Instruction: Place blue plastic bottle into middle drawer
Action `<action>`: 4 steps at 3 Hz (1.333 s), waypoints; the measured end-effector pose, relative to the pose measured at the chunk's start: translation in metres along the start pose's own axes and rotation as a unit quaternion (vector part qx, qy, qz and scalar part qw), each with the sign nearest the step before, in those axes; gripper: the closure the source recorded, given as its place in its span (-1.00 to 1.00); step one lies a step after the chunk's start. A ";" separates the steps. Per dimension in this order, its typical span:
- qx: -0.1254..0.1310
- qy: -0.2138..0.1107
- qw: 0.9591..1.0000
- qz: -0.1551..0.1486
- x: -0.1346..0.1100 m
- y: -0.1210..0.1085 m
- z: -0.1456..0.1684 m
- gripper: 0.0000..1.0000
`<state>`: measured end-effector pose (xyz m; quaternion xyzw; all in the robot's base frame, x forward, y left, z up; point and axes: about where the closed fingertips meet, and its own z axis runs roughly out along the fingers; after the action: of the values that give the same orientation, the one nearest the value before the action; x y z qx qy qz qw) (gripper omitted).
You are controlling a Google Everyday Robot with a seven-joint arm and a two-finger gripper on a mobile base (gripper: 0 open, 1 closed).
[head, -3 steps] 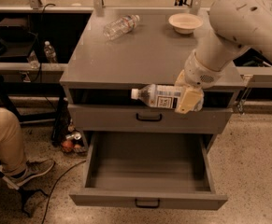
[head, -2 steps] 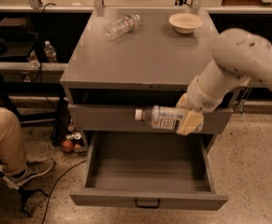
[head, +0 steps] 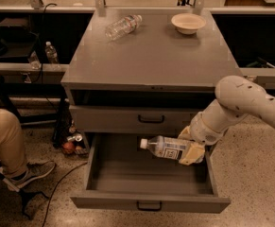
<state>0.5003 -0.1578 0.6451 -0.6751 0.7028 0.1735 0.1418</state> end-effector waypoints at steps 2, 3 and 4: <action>0.002 0.003 1.000 0.016 0.005 0.003 0.013 1.00; 0.025 0.032 0.998 0.045 0.024 0.010 0.042 1.00; 0.063 0.036 0.995 0.074 0.045 0.011 0.075 1.00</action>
Offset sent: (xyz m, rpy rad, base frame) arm -0.0065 0.0011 -0.0235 -0.0145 0.0142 -0.0643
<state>0.4848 -0.1654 0.5581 -0.6168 0.7650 0.1149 0.1453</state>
